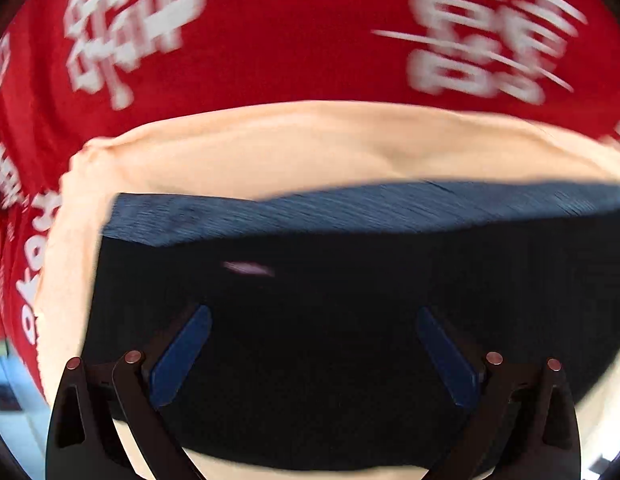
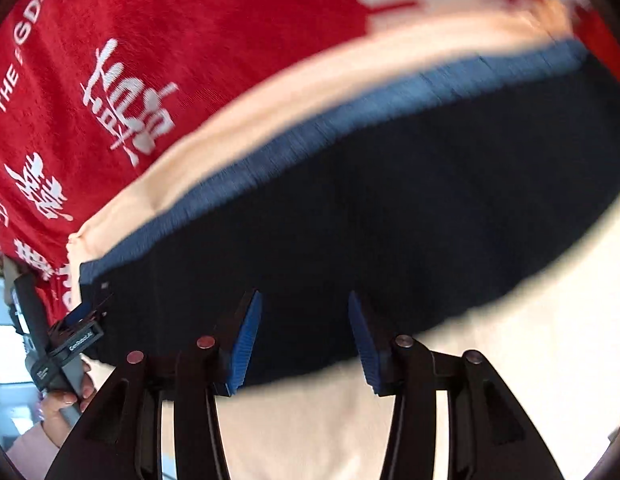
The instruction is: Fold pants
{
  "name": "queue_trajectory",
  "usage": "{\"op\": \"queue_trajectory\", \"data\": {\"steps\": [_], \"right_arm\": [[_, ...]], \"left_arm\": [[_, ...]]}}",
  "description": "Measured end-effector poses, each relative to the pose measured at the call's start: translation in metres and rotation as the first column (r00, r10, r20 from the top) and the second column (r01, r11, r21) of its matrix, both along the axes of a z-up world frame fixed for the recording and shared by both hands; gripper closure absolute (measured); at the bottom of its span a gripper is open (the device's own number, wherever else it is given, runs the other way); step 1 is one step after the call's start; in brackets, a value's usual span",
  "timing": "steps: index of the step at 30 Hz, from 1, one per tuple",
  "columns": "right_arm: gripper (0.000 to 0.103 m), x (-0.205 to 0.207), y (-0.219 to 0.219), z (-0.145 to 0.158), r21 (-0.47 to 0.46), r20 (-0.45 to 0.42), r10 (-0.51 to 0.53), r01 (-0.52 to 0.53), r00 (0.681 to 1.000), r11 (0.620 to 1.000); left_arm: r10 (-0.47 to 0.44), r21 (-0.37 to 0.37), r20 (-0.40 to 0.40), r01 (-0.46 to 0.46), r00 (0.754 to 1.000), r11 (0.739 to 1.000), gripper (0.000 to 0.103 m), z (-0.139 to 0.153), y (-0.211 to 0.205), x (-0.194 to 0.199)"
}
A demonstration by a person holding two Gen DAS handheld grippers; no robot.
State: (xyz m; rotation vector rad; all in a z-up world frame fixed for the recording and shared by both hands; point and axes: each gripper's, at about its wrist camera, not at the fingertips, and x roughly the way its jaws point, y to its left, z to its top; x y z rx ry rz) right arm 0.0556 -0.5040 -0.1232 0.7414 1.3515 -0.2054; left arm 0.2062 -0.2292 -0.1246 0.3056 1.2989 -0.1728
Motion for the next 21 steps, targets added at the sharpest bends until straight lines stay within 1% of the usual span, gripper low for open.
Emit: {"op": "queue_trajectory", "data": {"steps": [2,4,5,7,9,11,13,17,20,21], "right_arm": [[0.053,-0.024,-0.006,0.006,0.027,0.012,-0.025,0.025,1.000,0.999],[0.053,-0.042,-0.011,0.010,0.020,-0.002,-0.036,0.036,0.999,0.999],[0.053,-0.050,-0.014,0.009,0.026,-0.004,-0.048,0.048,0.999,0.999],[0.053,-0.063,-0.026,0.008,0.047,-0.013,-0.087,0.087,0.996,0.995],[0.053,-0.080,-0.043,0.006,0.059,-0.022,-0.133,0.134,0.991,0.989],[0.053,-0.095,-0.059,0.006,0.058,-0.034,-0.165,0.167,0.986,0.984],[0.053,-0.102,-0.066,0.004,0.062,-0.041,-0.186,0.189,0.982,0.980],[0.053,-0.115,-0.094,0.006,0.037,-0.036,-0.228,0.229,0.973,0.973],[0.053,-0.119,-0.125,0.009,0.001,-0.015,-0.274,0.274,0.962,0.962],[0.053,-0.119,-0.140,0.009,-0.009,-0.008,-0.301,0.301,0.954,0.954]], "left_arm": [[-0.049,-0.010,-0.013,0.049,0.999,0.999,0.000,0.003,-0.034,-0.024],[-0.098,-0.030,-0.019,0.097,0.995,0.995,0.000,0.008,-0.066,-0.044],[-0.118,-0.041,-0.023,0.117,0.993,0.992,0.000,0.011,-0.076,-0.052],[-0.172,-0.048,-0.029,0.171,0.985,0.984,0.000,0.013,-0.109,-0.068],[-0.201,-0.050,-0.026,0.199,0.979,0.979,0.000,0.016,-0.135,-0.079],[-0.220,-0.077,-0.041,0.217,0.975,0.973,0.000,0.018,-0.159,-0.088],[-0.243,-0.085,-0.057,0.238,0.968,0.967,0.000,0.017,-0.182,-0.099],[-0.300,-0.068,-0.066,0.296,0.952,0.953,0.000,0.016,-0.215,-0.114],[-0.304,-0.068,-0.059,0.300,0.951,0.952,0.000,0.015,-0.227,-0.116],[-0.296,-0.068,-0.057,0.292,0.953,0.954,0.000,0.014,-0.222,-0.115]]}}
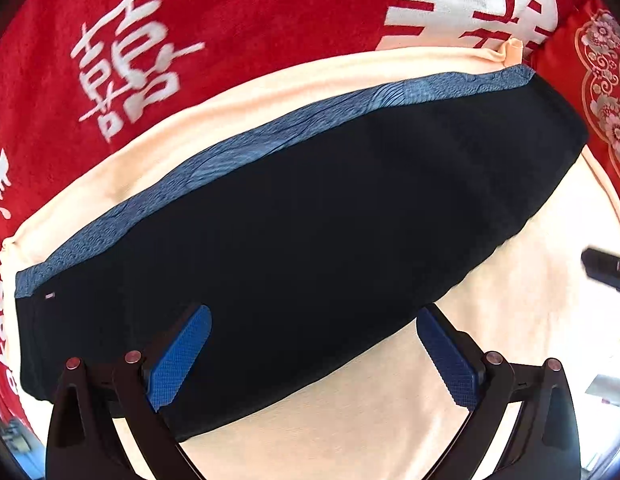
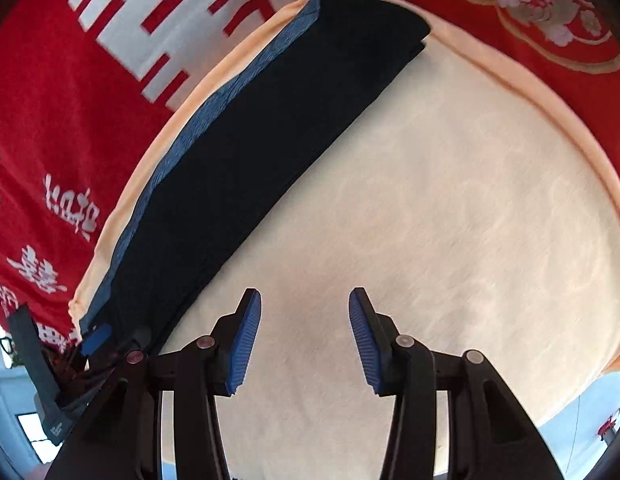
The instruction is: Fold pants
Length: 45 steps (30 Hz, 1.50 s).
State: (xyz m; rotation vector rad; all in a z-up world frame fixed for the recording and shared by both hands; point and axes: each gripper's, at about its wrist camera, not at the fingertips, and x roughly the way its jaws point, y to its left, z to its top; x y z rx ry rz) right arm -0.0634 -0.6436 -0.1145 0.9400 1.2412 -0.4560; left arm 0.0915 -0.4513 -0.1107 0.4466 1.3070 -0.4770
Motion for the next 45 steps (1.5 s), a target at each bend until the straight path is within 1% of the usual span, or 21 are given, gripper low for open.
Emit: {"op": "queue_trajectory", "data": {"steps": [1,4,6,9,10,11,12,14,16,17,19,20,22,24,26,29,32,34,39,43,45], "right_arm": [[0.053,0.000,-0.012,0.000,-0.010,0.004,-0.022,0.022,1.000,1.000],[0.053,0.000,-0.060,-0.002,-0.047,0.028,-0.109,0.110,0.994,0.993],[0.053,0.005,-0.084,-0.005,-0.064,0.053,-0.148,0.151,0.988,0.986],[0.054,0.016,-0.114,-0.014,-0.073,0.083,-0.188,0.194,0.979,0.978],[0.077,0.020,-0.120,-0.017,-0.061,0.091,-0.195,0.201,0.977,0.978],[0.093,0.025,-0.125,-0.018,-0.064,0.086,-0.192,0.198,0.978,0.978],[0.094,0.031,-0.125,-0.012,-0.080,0.095,-0.169,0.177,0.981,0.981],[0.094,0.043,-0.115,0.009,-0.178,0.139,-0.050,0.075,0.989,0.981],[0.093,0.051,-0.109,0.015,-0.264,0.100,0.060,-0.031,0.993,0.964],[0.091,0.052,-0.111,0.010,-0.269,0.064,0.073,-0.054,0.995,0.962],[0.071,0.050,-0.122,-0.004,-0.244,-0.007,0.049,-0.050,0.999,0.969],[0.068,0.041,-0.127,-0.005,-0.240,-0.009,0.014,-0.016,1.000,0.971],[0.067,0.025,-0.130,0.002,-0.220,0.018,-0.042,0.045,0.999,0.974],[0.067,0.018,-0.124,0.017,-0.256,0.032,-0.052,0.058,0.998,0.965],[0.067,0.018,-0.114,0.031,-0.271,0.081,-0.018,0.040,0.997,0.962],[0.067,0.033,-0.096,0.035,-0.257,0.116,0.103,-0.070,0.988,0.964],[0.060,0.056,-0.085,0.012,-0.230,0.075,0.201,-0.179,0.977,0.957],[0.064,0.064,-0.084,-0.007,-0.268,-0.006,0.237,-0.230,0.971,0.936],[0.064,0.052,-0.107,0.006,-0.301,0.015,0.119,-0.109,0.993,0.947],[0.061,0.039,-0.108,0.018,-0.205,0.075,0.087,-0.070,0.993,0.976],[0.058,0.029,-0.103,0.018,-0.107,0.120,0.075,-0.063,0.990,0.992]], "left_arm": [[0.010,-0.003,0.002,-0.010,1.000,1.000,0.000,-0.003,0.016,0.003],[0.037,-0.005,0.018,-0.037,0.999,0.999,0.000,0.000,-0.011,0.006],[0.064,-0.011,0.031,-0.064,0.997,0.998,0.000,-0.008,-0.013,0.030],[0.105,-0.010,0.040,-0.105,0.994,0.994,0.000,-0.013,-0.031,0.041],[0.116,-0.004,0.045,-0.116,0.992,0.993,0.000,-0.018,-0.030,0.045],[0.128,0.012,0.048,-0.129,0.991,0.992,0.000,-0.022,-0.033,0.049],[0.136,0.021,0.047,-0.137,0.990,0.990,0.000,-0.023,-0.035,0.050],[0.147,0.027,0.046,-0.148,0.988,0.989,0.000,-0.029,-0.039,0.052],[0.138,0.051,0.042,-0.141,0.989,0.989,0.000,-0.037,-0.041,0.051],[0.139,0.060,0.039,-0.141,0.990,0.988,0.000,-0.042,-0.042,0.050],[0.153,0.057,0.040,-0.155,0.987,0.986,0.000,-0.041,-0.041,0.051],[0.154,0.061,0.039,-0.157,0.987,0.986,0.000,-0.042,-0.042,0.051],[0.153,0.067,0.041,-0.156,0.987,0.986,0.000,-0.041,-0.043,0.051],[0.151,0.068,0.044,-0.153,0.988,0.986,0.000,-0.045,-0.046,0.052],[0.154,0.068,0.043,-0.156,0.987,0.985,0.000,-0.047,-0.044,0.051],[0.157,0.074,0.045,-0.160,0.987,0.984,0.000,-0.047,-0.049,0.047],[0.153,0.081,0.054,-0.157,0.987,0.984,0.000,-0.051,-0.054,0.047],[0.152,0.081,0.054,-0.156,0.987,0.984,0.000,-0.055,-0.057,0.048],[0.161,0.072,0.044,-0.163,0.986,0.984,0.000,-0.056,-0.056,0.051],[0.168,0.070,0.039,-0.170,0.985,0.983,0.000,-0.057,-0.054,0.052],[0.170,0.073,0.039,-0.172,0.985,0.982,0.000,-0.057,-0.053,0.052]]}}
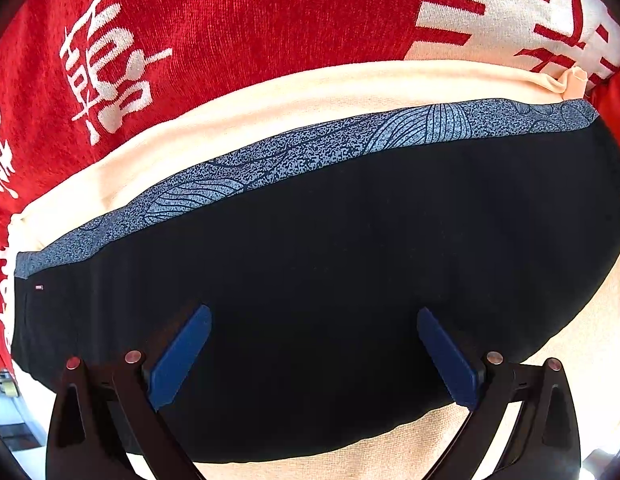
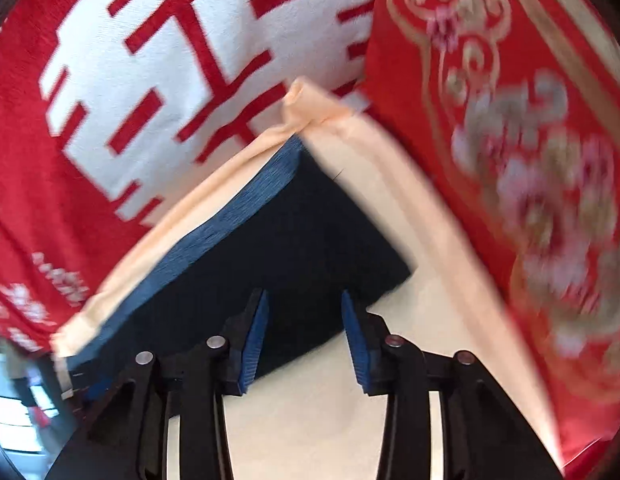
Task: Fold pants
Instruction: 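Smooth the folded trousers with the right tool while the left tool holds the waistband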
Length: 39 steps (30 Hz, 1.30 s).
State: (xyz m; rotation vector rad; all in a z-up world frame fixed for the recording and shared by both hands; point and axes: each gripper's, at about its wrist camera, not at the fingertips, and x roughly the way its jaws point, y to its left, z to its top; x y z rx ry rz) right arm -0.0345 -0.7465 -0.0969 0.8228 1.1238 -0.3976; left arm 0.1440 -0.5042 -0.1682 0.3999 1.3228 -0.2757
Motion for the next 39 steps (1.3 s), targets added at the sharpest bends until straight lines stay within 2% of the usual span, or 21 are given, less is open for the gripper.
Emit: {"op": "queue_trajectory", "data": {"steps": [2,5,11,21,27,34,39], "right_arm": [[0.058,-0.011,0.011,-0.006,0.111,0.019,-0.008,0.006,1.000,0.994],[0.058,-0.023,0.026,-0.019,0.216,0.021,-0.014,0.010,1.000,0.976],[0.057,-0.032,0.043,-0.035,0.292,-0.008,-0.032,0.033,0.999,0.956],[0.057,-0.039,0.040,-0.043,0.337,0.012,-0.068,0.060,0.998,0.940],[0.057,-0.040,0.034,-0.041,0.327,0.046,-0.094,0.074,0.995,0.942],[0.057,-0.048,0.013,-0.046,0.351,0.093,-0.231,0.186,0.968,0.918],[0.057,-0.048,0.005,-0.053,0.371,0.123,-0.278,0.215,0.953,0.903]], "left_arm": [[-0.004,0.003,0.003,0.004,1.000,1.000,0.000,0.000,0.000,0.000],[-0.010,0.006,0.004,0.010,1.000,1.000,0.000,0.000,0.000,0.000],[-0.023,0.016,0.009,0.023,1.000,1.000,0.000,0.001,0.000,-0.002],[-0.017,0.032,0.004,0.017,1.000,0.999,0.000,0.002,-0.002,-0.004],[-0.017,0.036,0.004,0.017,1.000,0.999,0.000,0.002,-0.002,-0.002],[-0.016,0.035,0.004,0.016,1.000,0.999,0.000,0.001,-0.001,-0.001],[-0.015,0.035,0.004,0.015,1.000,0.999,0.000,0.001,0.000,-0.001]]}}
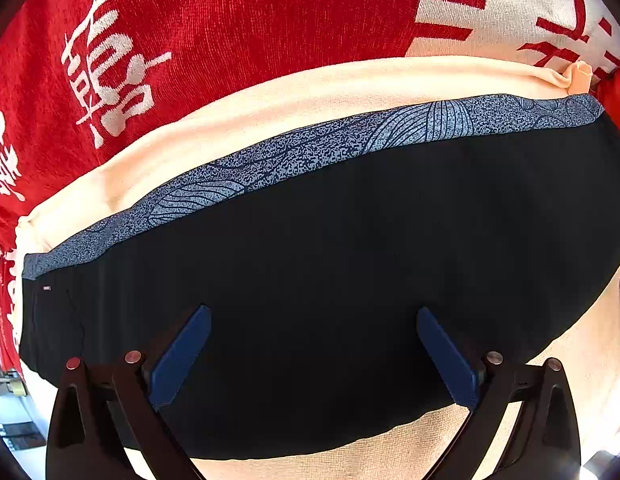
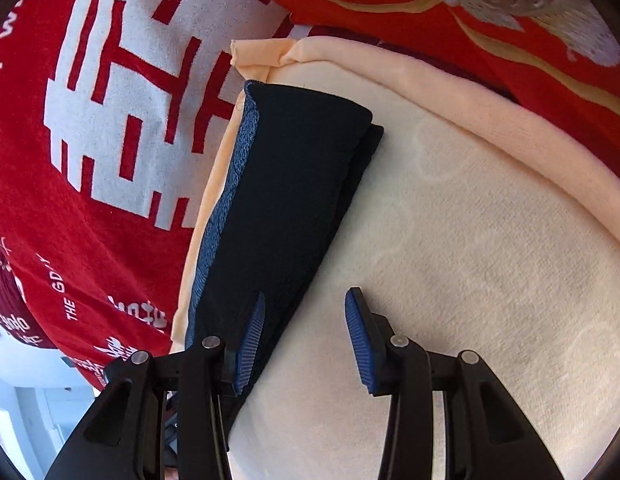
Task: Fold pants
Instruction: 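Smooth the folded trousers with the right tool while the left tool holds the waistband, then close the right tool on the trouser end and lift it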
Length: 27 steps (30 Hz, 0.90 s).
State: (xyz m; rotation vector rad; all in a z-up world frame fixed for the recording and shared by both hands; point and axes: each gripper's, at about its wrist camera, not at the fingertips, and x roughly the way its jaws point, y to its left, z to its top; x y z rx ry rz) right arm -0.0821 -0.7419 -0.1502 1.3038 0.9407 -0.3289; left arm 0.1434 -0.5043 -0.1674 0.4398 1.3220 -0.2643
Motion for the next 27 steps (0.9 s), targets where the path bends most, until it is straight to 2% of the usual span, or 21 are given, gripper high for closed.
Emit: {"op": "queue_trajectory", "data": {"steps": [7,10,14,18,23,24,25,26,27], "right_arm": [[0.057,0.002,-0.009,-0.012,0.044,0.069,-0.053,0.050,0.996,0.998],[0.057,0.010,-0.013,-0.015,0.033,0.106,-0.055,0.052,0.993,0.998],[0.057,0.022,-0.015,-0.015,0.010,0.115,-0.023,0.022,0.993,1.000],[0.057,0.027,-0.020,-0.018,0.032,0.126,-0.036,0.032,0.991,0.999],[0.055,0.052,-0.027,-0.024,0.038,0.118,-0.038,0.034,0.992,0.999],[0.057,0.057,-0.028,-0.025,0.045,0.097,-0.035,0.030,0.995,0.999],[0.073,0.060,-0.029,-0.024,0.053,0.077,-0.035,0.031,0.996,0.998],[0.084,0.060,-0.030,-0.024,0.066,0.061,-0.039,0.035,0.997,0.997],[0.086,0.059,-0.030,-0.023,0.082,0.067,-0.044,0.039,0.997,0.996]], "left_arm": [[0.003,-0.001,-0.003,-0.003,1.000,1.000,0.000,0.000,0.002,0.002],[0.003,-0.002,-0.003,-0.003,1.000,1.000,0.000,0.000,0.003,0.003],[0.007,-0.004,-0.004,-0.007,1.000,1.000,0.000,-0.001,0.005,0.004],[0.008,-0.005,-0.004,-0.008,1.000,1.000,0.000,-0.001,0.007,0.005],[0.009,-0.009,-0.004,-0.009,1.000,1.000,0.000,-0.002,0.009,0.007],[0.007,-0.010,-0.007,-0.007,1.000,1.000,0.000,-0.002,0.009,0.008],[0.006,-0.009,-0.006,-0.006,1.000,1.000,0.000,-0.001,0.010,0.009],[0.012,-0.004,0.003,-0.012,1.000,1.000,0.003,0.003,0.010,0.010],[0.018,-0.015,0.010,-0.018,1.000,1.000,0.019,0.008,0.010,0.011]]}}
